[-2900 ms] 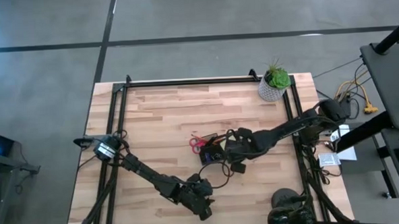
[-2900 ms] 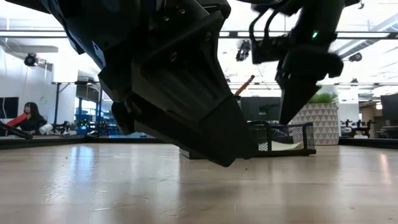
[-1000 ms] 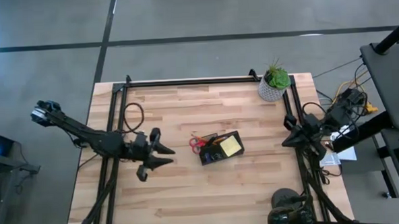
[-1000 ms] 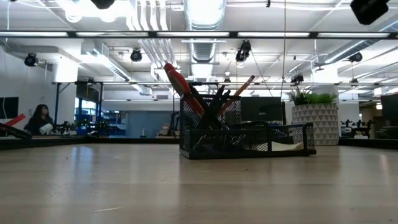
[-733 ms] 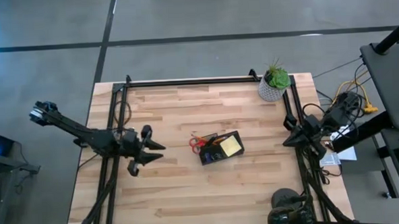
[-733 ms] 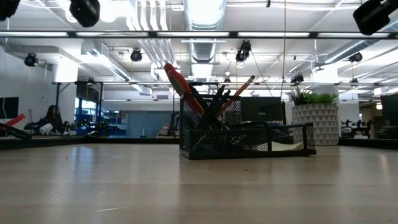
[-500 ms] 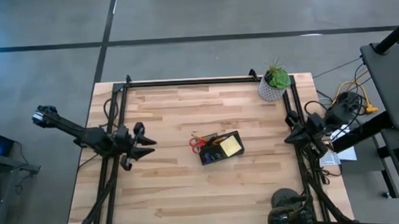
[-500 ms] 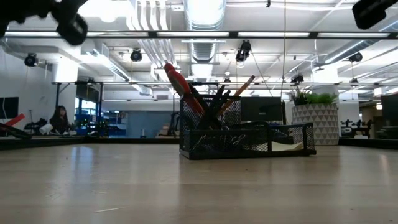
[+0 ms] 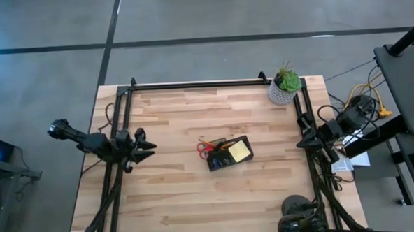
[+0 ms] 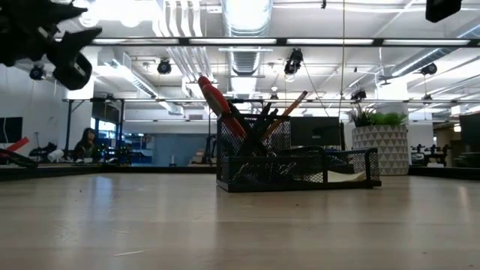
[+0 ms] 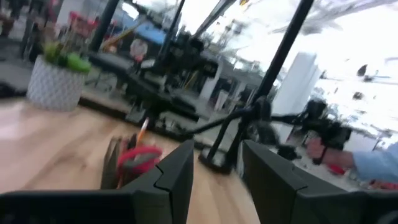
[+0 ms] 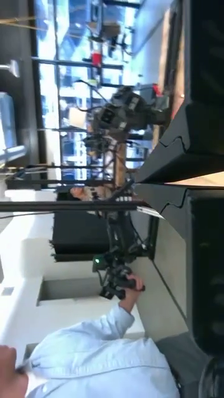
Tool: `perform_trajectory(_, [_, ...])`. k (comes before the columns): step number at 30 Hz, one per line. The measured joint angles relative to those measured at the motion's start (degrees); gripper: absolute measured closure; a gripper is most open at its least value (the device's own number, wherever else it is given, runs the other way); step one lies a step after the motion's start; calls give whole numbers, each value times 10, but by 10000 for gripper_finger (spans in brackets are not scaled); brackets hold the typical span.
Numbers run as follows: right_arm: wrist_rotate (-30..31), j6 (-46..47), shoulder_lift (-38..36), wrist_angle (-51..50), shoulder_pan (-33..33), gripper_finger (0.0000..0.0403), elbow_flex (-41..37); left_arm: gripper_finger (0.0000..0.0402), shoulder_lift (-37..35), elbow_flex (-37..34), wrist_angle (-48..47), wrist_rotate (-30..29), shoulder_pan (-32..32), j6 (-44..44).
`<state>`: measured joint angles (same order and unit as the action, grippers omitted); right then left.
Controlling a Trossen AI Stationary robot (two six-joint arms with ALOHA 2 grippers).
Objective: Pick and place office supplies into organizer
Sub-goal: Return to Home Position
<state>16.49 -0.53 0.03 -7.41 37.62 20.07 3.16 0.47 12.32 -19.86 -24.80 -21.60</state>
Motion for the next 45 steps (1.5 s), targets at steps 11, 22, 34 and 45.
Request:
perform_trajectory(11, [46, 19, 0, 8, -2, 394, -11, 279, -16, 0, -22, -1, 7, -30])
perform_trajectory(22, [48, 10, 0, -6, -2, 394, -12, 278, -13, -1, -13, -12, 16, -51])
perform_trajectory(34, [-152, 135, 0, 183, -1, 394, -66, 278, 14, -1, -12, -12, 16, -50])
perform_trajectory(45, [-165, 141, 0, 104, -60, 394, -120, 278, 32, -2, -11, -12, 16, -50])
